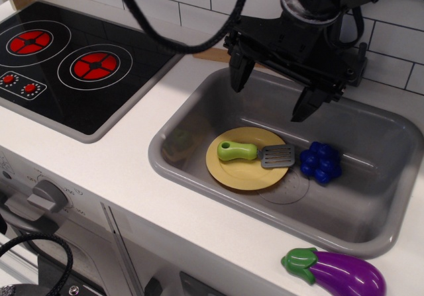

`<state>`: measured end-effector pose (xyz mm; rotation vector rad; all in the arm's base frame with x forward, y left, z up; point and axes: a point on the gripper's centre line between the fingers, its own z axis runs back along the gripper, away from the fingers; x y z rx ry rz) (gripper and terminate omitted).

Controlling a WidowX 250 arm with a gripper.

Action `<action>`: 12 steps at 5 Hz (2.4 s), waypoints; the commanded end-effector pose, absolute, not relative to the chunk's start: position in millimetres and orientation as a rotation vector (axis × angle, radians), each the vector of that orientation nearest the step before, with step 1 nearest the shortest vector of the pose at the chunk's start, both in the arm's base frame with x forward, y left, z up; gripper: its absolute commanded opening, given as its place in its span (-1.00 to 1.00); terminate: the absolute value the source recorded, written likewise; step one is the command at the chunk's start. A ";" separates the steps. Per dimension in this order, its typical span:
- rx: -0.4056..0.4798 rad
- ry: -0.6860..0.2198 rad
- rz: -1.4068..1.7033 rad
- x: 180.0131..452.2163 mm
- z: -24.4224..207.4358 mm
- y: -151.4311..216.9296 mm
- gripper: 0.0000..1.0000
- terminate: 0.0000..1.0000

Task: Take spatula off plate sink

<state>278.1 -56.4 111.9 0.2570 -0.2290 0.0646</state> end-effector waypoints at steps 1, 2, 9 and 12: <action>0.257 -0.229 0.065 278.1 111.9 -56.4 1.00 -1.00; 0.247 -0.238 -0.188 281.6 92.2 -29.0 1.00 -1.00; 0.120 -0.151 -0.786 322.7 -0.2 -6.2 1.00 -1.00; 0.125 -0.122 -0.792 317.9 -12.2 -10.4 1.00 -1.00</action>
